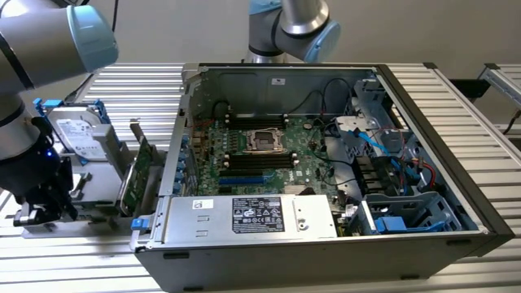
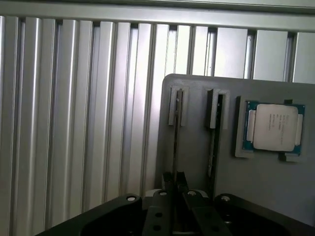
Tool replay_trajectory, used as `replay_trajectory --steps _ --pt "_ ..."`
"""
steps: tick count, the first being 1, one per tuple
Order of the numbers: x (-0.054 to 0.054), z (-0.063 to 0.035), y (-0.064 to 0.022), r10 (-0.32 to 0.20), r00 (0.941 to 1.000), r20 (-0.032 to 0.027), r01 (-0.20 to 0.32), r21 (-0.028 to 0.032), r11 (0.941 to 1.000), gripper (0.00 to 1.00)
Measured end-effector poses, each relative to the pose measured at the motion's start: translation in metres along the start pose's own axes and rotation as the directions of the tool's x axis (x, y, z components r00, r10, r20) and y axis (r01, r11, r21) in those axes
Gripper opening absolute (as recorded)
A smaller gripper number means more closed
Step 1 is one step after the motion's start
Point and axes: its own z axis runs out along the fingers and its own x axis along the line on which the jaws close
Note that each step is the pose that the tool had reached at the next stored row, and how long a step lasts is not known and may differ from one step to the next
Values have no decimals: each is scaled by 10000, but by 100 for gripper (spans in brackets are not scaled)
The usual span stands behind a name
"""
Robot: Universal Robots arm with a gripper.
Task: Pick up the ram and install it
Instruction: 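Pick up the ram and move it above insertion slot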
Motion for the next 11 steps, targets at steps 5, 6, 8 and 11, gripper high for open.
replay_trajectory --steps 5,6,8,11 --pt "11 -227 8 0 10000 1 0 -2 10000 14" --pt "13 -270 8 0 10000 0 0 -3 10000 14" --pt "17 -363 6 -1 10000 1 1 -7 10000 14" --pt "16 -498 -21 -1 10000 2 1 -19 10000 14"
